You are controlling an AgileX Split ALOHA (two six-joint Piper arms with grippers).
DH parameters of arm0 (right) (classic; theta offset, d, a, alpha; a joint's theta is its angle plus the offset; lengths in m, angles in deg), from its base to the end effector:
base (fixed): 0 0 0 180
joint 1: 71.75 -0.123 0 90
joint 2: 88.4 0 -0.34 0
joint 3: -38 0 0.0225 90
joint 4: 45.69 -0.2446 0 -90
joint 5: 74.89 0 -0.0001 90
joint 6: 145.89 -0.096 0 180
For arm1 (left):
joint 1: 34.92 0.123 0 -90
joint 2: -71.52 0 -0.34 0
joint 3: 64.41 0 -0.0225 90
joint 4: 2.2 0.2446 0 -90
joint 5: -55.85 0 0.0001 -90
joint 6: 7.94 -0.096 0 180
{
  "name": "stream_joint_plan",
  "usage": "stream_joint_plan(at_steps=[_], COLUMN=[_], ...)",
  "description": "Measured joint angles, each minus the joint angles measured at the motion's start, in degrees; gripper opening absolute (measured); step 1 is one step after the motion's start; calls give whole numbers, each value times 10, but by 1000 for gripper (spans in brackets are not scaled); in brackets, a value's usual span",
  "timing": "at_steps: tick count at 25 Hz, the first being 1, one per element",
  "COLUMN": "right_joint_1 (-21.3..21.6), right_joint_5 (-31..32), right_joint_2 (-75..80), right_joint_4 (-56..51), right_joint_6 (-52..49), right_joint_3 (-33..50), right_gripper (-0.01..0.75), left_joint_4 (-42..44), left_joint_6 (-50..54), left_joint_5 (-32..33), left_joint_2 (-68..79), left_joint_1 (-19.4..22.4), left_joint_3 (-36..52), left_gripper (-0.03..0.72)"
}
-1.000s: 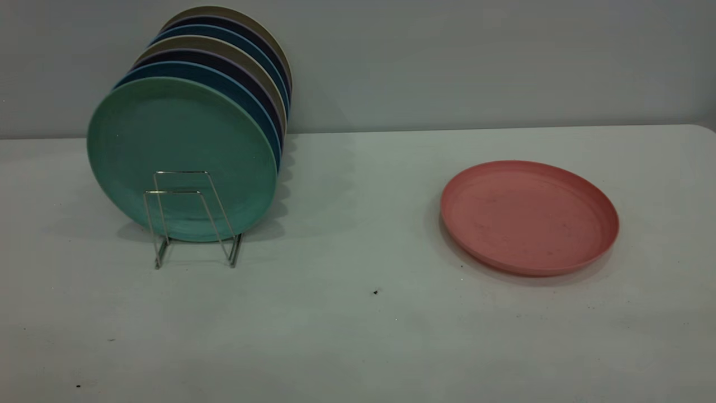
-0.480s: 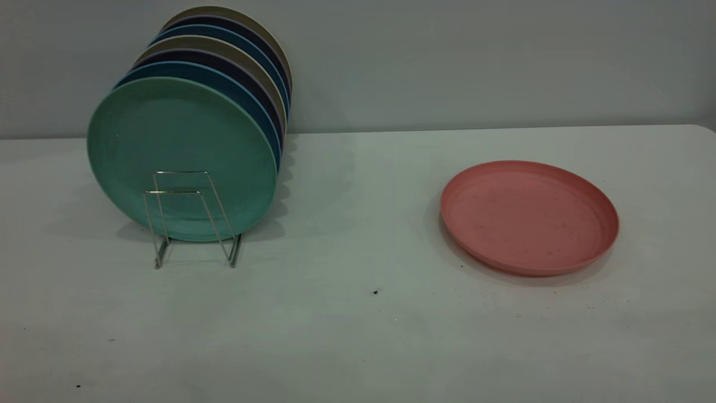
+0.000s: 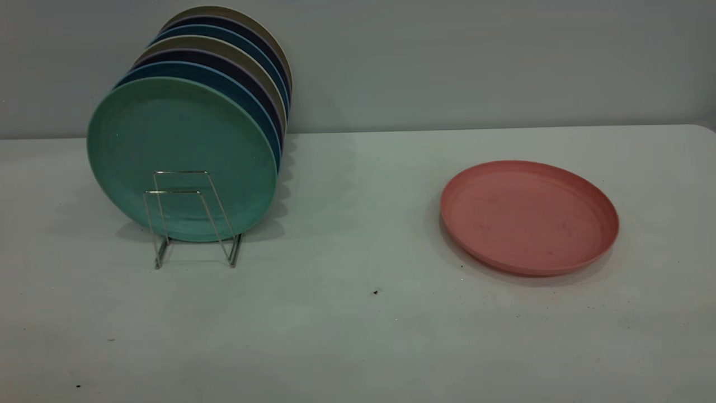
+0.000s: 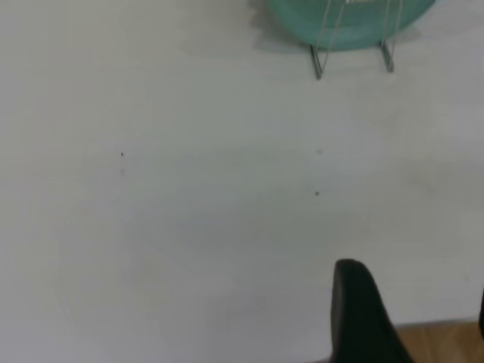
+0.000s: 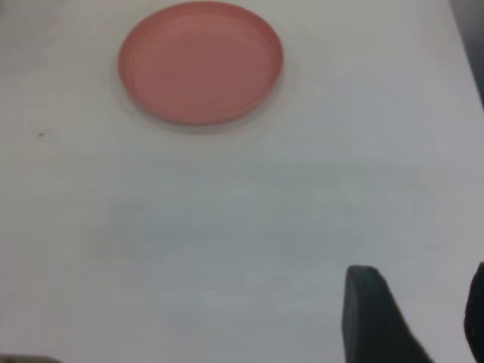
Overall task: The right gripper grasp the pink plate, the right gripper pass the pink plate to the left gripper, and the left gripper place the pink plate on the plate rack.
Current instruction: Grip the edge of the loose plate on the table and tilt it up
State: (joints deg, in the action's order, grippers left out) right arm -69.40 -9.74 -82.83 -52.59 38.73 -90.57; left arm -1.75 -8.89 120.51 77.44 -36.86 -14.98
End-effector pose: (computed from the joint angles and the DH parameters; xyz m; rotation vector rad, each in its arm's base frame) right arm -0.0641 0.0131 0.2574 -0.0525 2.1257 0.0744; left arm -0.0666 0.0029 0.2675 0.0520 2.0939 -0.0010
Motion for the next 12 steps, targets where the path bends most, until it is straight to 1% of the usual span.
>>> stream_joint_plan(at_steps=[3, 5, 8, 12], right_joint_1=[0, 0, 0, 0], right_joint_5=[-4, -12, -42, -77], right_joint_2=[6, 38, 118, 243], right_joint_4=[-10, -20, -47, -85], right_joint_6=[0, 0, 3, 61], right_joint_3=[0, -3, -17, -33], right_gripper=[320, 329, 381, 469], left_joint_4=[16, 20, 19, -4], left_joint_6=[10, 10, -4, -70], left_joint_5=[-2, -18, -56, -78], left_joint_2=[55, 119, 244, 400], left_joint_1=[0, 0, 0, 0], left_joint_3=[-23, -42, -81, -146], left_gripper=[417, 429, 464, 506])
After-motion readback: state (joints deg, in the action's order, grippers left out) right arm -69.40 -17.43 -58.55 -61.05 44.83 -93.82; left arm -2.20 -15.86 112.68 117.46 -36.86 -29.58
